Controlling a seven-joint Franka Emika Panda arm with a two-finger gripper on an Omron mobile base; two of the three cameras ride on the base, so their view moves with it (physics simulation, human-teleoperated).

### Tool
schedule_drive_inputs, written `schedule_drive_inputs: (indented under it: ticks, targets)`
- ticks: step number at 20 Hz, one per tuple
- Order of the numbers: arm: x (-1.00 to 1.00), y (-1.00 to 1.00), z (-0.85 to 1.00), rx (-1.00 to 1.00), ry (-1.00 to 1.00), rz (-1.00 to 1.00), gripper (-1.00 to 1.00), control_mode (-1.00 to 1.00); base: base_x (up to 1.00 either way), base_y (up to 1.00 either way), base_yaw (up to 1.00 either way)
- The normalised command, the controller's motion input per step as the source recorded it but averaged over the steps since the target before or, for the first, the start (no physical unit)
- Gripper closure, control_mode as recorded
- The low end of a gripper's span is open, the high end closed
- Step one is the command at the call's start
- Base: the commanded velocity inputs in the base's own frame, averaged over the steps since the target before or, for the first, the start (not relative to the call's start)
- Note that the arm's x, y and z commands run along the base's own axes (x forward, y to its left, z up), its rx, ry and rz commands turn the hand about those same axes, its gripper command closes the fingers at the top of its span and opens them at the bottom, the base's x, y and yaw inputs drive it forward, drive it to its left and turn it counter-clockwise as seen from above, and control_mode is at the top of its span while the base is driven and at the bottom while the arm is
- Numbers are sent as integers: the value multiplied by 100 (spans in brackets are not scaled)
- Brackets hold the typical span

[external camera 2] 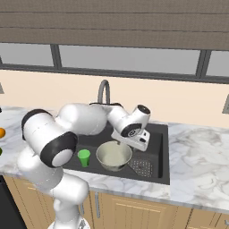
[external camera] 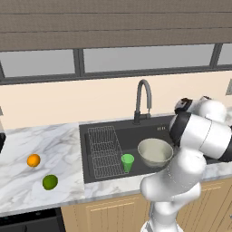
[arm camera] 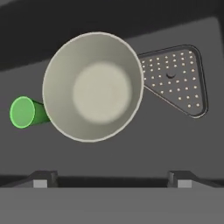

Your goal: Remove the orange and lime from the sink. Then move the bowl and cup from the counter to the sink for washing.

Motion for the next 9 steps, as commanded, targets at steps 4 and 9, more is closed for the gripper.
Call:
schedule_drive_inputs:
  ticks: [4,9]
  targets:
    - [-27,4,40,-9,-12,0,-100,-100,0,0,0]
    - [-25,7,39,-8,-7,0,-100,-100,0,0,0]
